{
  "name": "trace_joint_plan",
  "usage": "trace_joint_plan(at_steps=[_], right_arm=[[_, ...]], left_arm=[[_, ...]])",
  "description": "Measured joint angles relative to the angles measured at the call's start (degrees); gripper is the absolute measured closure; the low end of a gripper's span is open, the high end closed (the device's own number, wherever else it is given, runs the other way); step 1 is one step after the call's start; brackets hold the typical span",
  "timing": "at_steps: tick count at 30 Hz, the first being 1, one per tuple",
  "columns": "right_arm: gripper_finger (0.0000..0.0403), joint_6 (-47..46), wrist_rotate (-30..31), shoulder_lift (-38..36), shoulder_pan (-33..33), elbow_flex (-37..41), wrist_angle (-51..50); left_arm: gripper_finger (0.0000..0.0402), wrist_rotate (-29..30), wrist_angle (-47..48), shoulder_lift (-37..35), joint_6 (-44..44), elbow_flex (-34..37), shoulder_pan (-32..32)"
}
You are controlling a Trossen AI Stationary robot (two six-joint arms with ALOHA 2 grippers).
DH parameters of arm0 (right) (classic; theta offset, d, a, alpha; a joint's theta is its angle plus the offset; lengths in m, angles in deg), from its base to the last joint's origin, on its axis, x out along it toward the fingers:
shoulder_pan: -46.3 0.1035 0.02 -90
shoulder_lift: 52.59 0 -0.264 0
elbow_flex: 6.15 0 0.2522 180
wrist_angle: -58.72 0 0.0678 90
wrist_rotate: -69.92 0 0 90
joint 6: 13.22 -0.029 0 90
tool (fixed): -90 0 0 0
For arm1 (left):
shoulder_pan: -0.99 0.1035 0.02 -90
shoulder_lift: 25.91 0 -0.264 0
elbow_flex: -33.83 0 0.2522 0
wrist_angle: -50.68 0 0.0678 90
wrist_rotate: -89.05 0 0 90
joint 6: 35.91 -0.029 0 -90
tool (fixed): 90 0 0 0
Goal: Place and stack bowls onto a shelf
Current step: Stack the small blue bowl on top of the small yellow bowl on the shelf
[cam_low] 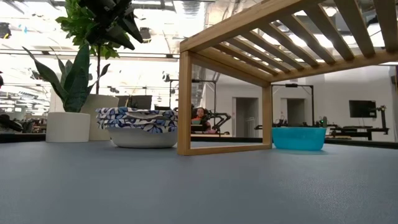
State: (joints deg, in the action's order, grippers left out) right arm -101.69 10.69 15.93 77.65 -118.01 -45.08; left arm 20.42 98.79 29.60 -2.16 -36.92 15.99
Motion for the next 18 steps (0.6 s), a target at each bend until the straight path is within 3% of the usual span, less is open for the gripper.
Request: trace_joint_plan(at_steps=[4,9,13,18], right_arm=[[0.0345,16.44,-4.79,0.42,-13.81,0.02,-0.02],[0.0283,33.13,-9.92,3.91,-28.08,0.02,0.05],[0.0227,37.21,-10.38,6.93,-38.05,1.71,0.09],[0.0199,41.29,-17.5,8.47,-49.79,9.17,0.12]], left_arm=[[0.0248,-0.86,-1.08,0.0,0.17,0.0,0.01],[0.0248,-2.15,-1.09,0.0,1.45,0.0,-0.01],[0.0248,-3.17,-1.04,0.0,2.16,0.0,0.01],[0.0248,-3.15,-0.79,0.0,2.0,0.0,-0.02]])
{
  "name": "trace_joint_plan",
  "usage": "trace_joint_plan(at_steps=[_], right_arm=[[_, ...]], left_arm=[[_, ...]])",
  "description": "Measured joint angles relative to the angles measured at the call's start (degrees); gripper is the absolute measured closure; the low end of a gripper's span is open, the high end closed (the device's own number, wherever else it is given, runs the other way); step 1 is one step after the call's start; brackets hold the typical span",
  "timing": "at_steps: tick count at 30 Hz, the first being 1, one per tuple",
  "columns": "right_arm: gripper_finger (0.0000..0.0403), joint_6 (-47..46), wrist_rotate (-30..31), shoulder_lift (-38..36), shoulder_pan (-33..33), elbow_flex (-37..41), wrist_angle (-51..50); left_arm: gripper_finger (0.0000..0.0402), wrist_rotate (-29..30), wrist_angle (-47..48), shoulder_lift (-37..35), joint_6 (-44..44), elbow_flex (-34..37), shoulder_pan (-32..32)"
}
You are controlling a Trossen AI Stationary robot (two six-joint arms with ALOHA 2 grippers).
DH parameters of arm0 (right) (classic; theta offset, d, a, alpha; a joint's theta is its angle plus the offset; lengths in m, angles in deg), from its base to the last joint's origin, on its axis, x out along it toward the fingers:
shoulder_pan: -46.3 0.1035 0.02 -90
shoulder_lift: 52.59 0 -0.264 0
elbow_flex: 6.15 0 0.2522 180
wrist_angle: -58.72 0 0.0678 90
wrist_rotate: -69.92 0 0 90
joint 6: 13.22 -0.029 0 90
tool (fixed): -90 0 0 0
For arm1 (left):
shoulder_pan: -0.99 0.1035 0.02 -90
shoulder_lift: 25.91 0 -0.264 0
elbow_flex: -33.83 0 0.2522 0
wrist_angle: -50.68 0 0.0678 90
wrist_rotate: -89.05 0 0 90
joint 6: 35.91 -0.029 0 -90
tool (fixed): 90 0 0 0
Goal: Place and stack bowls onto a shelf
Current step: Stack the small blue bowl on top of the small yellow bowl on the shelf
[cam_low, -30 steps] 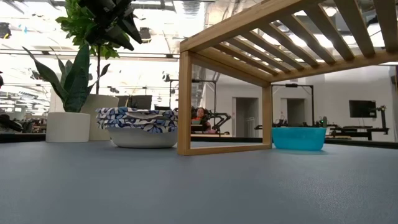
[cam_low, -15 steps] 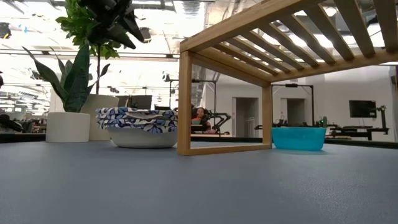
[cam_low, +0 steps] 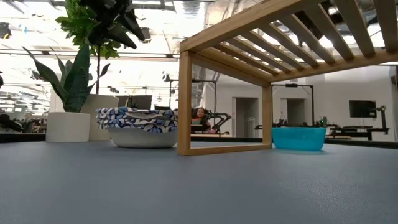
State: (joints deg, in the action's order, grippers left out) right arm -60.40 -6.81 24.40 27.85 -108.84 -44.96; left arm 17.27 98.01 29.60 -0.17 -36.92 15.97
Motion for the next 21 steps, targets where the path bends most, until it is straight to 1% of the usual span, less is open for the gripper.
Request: trace_joint_plan(at_steps=[2,4,10,16,21], right_arm=[[0.0198,2.73,-2.21,-0.09,-3.51,4.29,0.27],[0.0198,5.1,-5.66,-0.47,-6.32,9.1,2.54],[0.0199,9.17,-15.44,-2.43,-13.0,22.13,16.64],[0.0199,6.76,-16.89,-1.56,-18.31,29.13,23.17],[0.02,3.46,-17.81,-1.6,-18.57,32.44,29.39]], left_arm=[[0.0248,0.12,0.0,0.0,-0.64,0.0,0.02],[0.0248,0.2,0.0,0.0,-1.28,0.0,0.02],[0.0248,0.52,0.0,0.0,-2.11,0.0,0.02],[0.0248,0.59,0.0,0.0,-2.07,0.0,0.02],[0.0248,0.59,-0.02,0.0,-2.03,0.0,0.02]])
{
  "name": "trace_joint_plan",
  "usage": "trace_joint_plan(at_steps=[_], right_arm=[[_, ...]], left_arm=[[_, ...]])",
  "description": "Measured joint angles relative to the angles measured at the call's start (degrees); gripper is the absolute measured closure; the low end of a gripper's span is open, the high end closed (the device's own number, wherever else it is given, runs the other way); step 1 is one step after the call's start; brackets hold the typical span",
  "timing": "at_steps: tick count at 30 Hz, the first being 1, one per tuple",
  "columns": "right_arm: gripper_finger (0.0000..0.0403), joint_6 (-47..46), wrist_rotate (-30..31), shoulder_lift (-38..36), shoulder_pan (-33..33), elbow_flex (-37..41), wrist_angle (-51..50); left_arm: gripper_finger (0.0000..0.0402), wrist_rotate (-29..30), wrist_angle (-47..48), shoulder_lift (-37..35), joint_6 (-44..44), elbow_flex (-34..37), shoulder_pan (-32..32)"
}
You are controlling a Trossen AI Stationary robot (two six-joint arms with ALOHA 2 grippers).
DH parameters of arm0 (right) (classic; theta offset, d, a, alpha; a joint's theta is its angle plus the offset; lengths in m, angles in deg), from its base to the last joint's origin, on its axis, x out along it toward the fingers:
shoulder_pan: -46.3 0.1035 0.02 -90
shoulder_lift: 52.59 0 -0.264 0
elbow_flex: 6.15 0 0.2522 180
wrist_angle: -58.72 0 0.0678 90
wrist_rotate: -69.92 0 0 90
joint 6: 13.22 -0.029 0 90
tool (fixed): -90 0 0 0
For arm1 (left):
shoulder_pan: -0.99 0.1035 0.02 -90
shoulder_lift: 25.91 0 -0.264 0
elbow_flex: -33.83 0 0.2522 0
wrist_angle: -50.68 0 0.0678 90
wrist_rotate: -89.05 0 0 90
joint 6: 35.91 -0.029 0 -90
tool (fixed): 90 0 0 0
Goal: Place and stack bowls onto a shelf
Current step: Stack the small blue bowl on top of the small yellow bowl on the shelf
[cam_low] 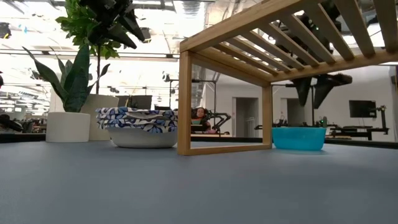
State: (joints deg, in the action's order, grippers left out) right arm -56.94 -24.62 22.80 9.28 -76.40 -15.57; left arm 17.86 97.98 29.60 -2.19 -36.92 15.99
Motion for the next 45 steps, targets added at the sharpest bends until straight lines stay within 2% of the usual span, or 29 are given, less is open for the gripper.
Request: trace_joint_plan(at_steps=[9,20,24,29,30,36,45], right_arm=[[0.02,-2.6,-0.59,2.03,-0.18,4.6,5.19],[0.0205,-1.9,-1.63,11.28,-0.16,5.53,7.51],[0.0249,-1.88,-1.66,13.29,-0.16,5.53,7.58],[0.0369,-1.07,-2.92,14.7,-0.27,5.51,7.68],[0.038,-1.11,-2.94,14.72,-0.29,5.44,7.93],[0.038,-2.83,-4.32,12.71,-1.84,5.21,7.93],[0.038,-1.5,-4.5,0.14,-6.8,-1.66,1.57]], left_arm=[[0.0248,0.86,0.0,0.0,-0.11,0.0,-0.02],[0.0248,0.91,0.0,0.0,-0.09,0.0,0.0],[0.0248,0.5,0.02,0.0,-0.09,0.0,0.0],[0.0248,0.57,0.02,0.0,-0.09,0.0,0.0],[0.0248,0.57,0.0,0.0,-0.09,0.0,0.0],[0.0248,1.5,0.0,0.0,-0.28,0.0,-0.01],[0.0248,1.52,0.0,0.0,-0.28,0.0,-0.02]])
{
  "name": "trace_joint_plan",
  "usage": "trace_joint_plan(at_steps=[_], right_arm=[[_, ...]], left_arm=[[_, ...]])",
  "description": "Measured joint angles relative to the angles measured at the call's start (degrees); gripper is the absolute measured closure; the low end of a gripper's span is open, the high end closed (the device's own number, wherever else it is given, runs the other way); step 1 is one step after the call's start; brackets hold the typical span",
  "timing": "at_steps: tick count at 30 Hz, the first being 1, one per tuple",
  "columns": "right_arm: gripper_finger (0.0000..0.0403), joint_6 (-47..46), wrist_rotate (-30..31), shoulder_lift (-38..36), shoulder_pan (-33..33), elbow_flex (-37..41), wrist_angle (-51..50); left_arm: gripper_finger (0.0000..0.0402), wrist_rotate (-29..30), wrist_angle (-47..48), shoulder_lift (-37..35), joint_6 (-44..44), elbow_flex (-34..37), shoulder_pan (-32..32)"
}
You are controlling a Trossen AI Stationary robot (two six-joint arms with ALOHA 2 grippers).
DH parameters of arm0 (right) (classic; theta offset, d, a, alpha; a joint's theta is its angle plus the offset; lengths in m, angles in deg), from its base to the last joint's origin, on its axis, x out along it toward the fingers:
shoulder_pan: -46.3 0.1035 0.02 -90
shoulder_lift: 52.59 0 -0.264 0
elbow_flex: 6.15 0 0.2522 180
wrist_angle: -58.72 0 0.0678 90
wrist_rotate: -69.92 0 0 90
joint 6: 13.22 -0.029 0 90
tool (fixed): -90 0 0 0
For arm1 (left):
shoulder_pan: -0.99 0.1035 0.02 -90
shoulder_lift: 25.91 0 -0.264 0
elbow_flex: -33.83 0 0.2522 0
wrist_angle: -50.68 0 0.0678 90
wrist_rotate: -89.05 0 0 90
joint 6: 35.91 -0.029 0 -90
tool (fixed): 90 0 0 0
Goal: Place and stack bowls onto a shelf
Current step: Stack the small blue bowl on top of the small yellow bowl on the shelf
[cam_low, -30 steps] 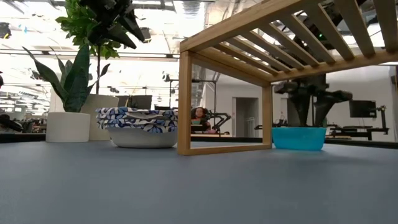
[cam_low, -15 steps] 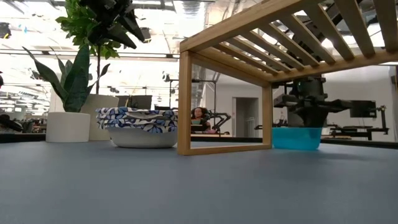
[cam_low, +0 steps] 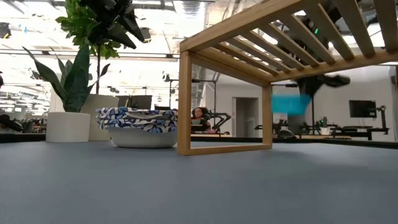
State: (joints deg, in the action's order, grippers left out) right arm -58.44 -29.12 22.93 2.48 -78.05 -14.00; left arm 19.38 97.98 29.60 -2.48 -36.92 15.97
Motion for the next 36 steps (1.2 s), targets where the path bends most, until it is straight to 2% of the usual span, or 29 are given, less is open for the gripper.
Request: trace_joint_plan(at_steps=[8,11,15,19,23,29,36], right_arm=[[0.038,2.35,-5.91,-13.03,-1.62,-12.99,-4.06],[0.038,2.38,-9.36,-16.59,1.34,-17.53,-4.02],[0.038,1.87,-10.71,-19.82,8.31,-22.38,-4.43],[0.038,-0.19,-10.66,-21.64,18.04,-26.2,-8.74],[0.038,-4.34,-10.02,-22.0,31.02,-27.28,-13.37],[0.038,-22.34,-4.23,-20.29,52.97,-27.24,-23.61],[0.038,-40.12,2.38,-17.08,73.52,-27.24,-22.03]], left_arm=[[0.0248,-0.63,-0.02,0.0,0.04,0.0,0.01],[0.0248,-1.29,-0.03,0.0,0.09,0.0,0.01],[0.0248,-2.09,-0.05,0.0,0.17,0.0,0.01],[0.0248,-2.13,-0.04,0.0,0.17,0.0,0.02],[0.0248,-3.61,-0.04,0.0,0.18,0.0,0.02],[0.0248,-6.32,0.22,0.0,0.2,0.0,0.01],[0.0248,-6.12,0.44,0.0,0.17,0.0,0.02]])
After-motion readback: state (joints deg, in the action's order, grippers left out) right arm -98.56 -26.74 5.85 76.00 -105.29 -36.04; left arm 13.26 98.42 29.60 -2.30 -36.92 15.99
